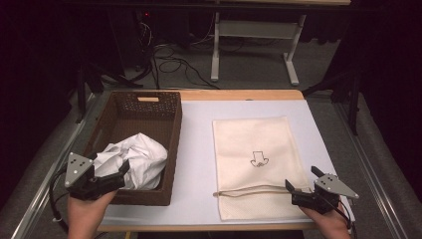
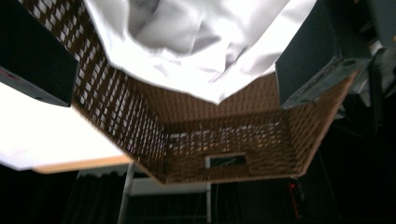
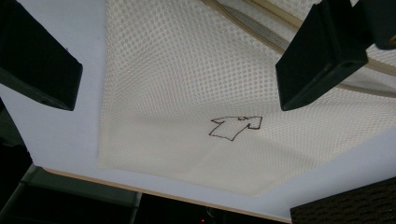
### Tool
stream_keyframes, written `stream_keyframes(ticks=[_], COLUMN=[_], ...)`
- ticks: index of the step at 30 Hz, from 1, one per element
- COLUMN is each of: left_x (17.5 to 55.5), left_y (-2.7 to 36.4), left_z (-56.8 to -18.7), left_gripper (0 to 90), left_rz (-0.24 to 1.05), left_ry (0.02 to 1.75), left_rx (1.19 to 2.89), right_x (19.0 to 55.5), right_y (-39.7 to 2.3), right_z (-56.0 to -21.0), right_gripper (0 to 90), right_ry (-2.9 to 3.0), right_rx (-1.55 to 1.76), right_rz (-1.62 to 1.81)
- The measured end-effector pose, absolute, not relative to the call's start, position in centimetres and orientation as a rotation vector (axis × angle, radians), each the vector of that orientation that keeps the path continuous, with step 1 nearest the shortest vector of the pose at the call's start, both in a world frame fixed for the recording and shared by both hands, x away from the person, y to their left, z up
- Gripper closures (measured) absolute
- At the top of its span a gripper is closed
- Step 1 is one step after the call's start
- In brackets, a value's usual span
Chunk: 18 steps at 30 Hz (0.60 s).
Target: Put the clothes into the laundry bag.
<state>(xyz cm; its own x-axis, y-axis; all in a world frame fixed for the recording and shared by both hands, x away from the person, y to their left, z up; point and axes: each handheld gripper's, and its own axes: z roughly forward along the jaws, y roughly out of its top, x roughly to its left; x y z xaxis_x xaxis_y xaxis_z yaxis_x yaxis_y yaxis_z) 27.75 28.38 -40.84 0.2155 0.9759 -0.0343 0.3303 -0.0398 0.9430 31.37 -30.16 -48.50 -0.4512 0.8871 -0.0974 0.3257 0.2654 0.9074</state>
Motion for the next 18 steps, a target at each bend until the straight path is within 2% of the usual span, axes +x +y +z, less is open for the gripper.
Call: stream_keyframes(ticks=[4, 6, 9, 16, 18], left_x=[29.6, 31.3, 32.9, 35.0, 34.8], left_y=[27.7, 27.7, 27.7, 28.4, 28.0], left_z=[-40.5, -39.8, -39.3, -41.6, -41.4], left_gripper=[0.3, 0.6, 0.7, 2.3, 3.0], left_rz=[0.860, 0.797, 0.829, 0.790, 0.793], left_ry=[1.277, 1.271, 1.277, 1.362, 1.292], left_rx=[1.597, 1.582, 1.582, 1.599, 1.594], right_x=[31.3, 31.4, 31.5, 31.5, 31.6], right_y=[-30.3, -30.5, -30.5, -30.4, -30.4], right_z=[-48.5, -48.5, -48.5, -48.7, -48.7], right_gripper=[0.9, 1.1, 1.1, 1.1, 1.1], right_ry=[1.910, 1.910, 1.913, 1.924, 1.924], right_rx=[1.104, 1.105, 1.101, 1.103, 1.105], right_rz=[1.165, 1.167, 1.159, 1.153, 1.147])
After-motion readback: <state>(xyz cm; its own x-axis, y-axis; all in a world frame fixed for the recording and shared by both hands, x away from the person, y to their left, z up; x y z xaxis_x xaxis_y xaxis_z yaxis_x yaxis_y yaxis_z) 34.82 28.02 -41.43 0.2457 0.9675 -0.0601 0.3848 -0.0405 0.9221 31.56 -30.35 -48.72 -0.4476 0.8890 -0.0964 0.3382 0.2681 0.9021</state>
